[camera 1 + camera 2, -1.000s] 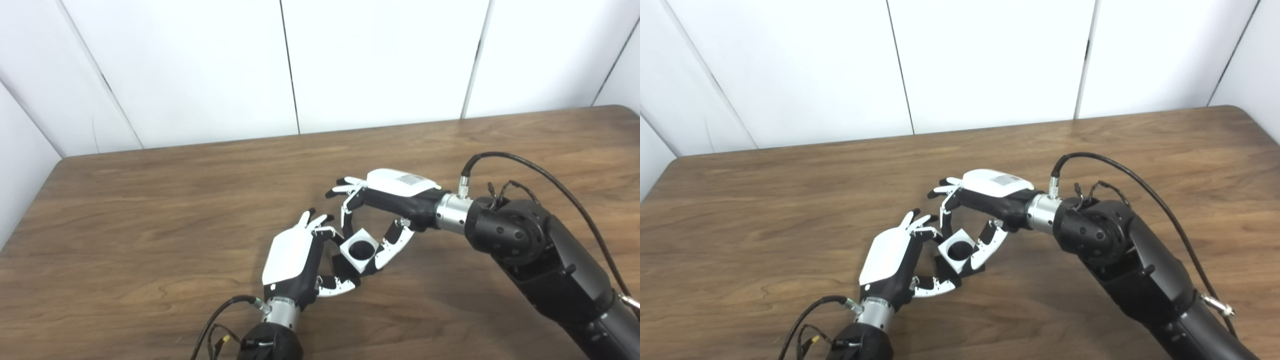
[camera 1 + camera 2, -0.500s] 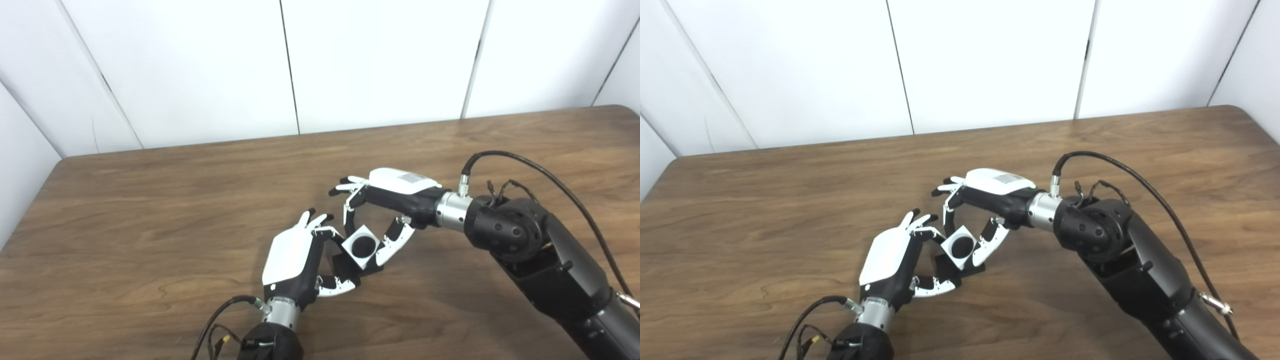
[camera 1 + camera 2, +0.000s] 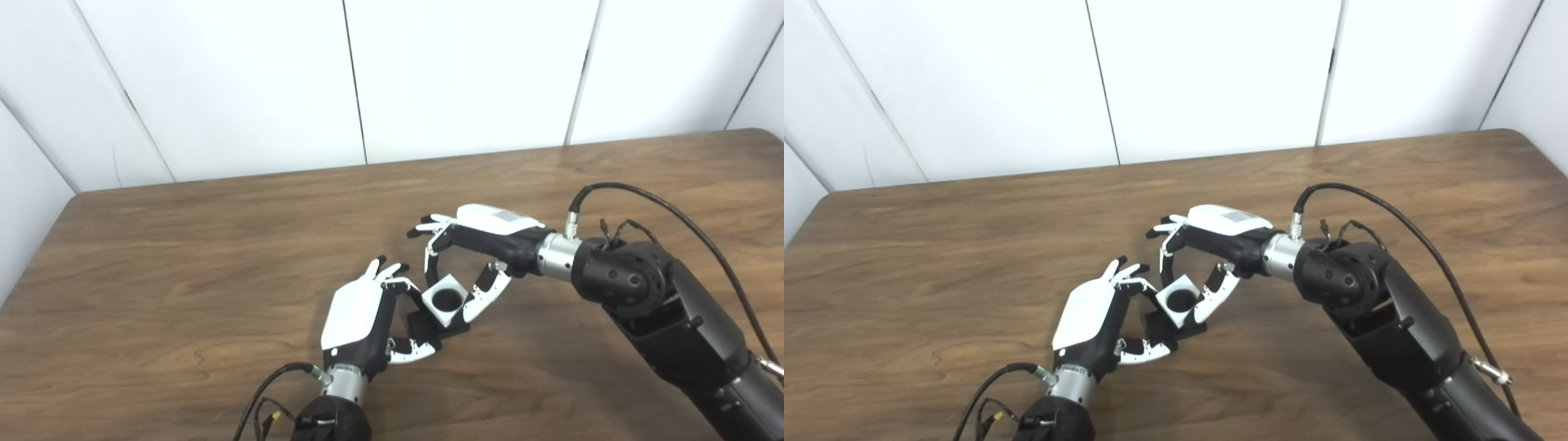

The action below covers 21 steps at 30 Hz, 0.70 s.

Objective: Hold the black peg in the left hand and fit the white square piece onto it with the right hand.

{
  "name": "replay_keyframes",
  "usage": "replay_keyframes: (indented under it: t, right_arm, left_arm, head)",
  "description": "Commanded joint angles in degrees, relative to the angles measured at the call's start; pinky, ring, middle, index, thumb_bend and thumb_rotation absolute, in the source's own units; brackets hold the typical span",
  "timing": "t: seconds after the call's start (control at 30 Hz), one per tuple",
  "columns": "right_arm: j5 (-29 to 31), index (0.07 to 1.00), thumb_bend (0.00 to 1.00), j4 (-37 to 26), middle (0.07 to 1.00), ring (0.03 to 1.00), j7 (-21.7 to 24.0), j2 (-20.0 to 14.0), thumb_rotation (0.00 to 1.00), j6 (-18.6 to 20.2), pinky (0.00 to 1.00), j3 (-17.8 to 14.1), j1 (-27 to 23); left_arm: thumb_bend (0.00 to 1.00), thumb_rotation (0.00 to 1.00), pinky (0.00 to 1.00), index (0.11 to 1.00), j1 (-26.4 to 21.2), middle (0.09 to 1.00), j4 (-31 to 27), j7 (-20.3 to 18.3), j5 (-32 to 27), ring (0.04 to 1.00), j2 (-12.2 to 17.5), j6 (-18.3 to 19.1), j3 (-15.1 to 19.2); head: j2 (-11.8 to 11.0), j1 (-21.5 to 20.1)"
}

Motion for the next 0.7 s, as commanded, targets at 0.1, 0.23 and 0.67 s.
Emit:
replay_keyframes:
  t: [0.1,0.23,0.67]
  right_arm:
    - [-0.3,0.494,0.52,-0.5,0.937,1.0,-1.7,-0.8,0.14,-1.1,0.91,-0.9,-1.4]
    - [-0.8,0.495,0.52,-0.4,0.937,1.0,-1.5,-0.6,0.15,-0.4,0.92,-0.6,-1.0]
    - [-2.3,0.714,0.94,-1.3,0.934,1.0,-0.4,-0.1,0.25,1.6,0.93,0.0,-0.6]
  left_arm:
    - [0.51,0.08,0.93,0.489,-0.3,0.894,-0.5,-0.5,0.7,0.995,0.2,-0.1,-0.1]
    - [0.51,0.08,0.92,0.489,-0.4,0.892,-0.5,-0.7,0.6,0.994,0.3,-0.1,0.0]
    - [0.51,0.08,0.89,0.489,-0.7,0.886,-0.5,-0.9,0.8,0.993,0.4,0.0,0.1]
  head:
    - [0.2,0.0]
    - [0.2,0.1]
    - [0.3,0.2]
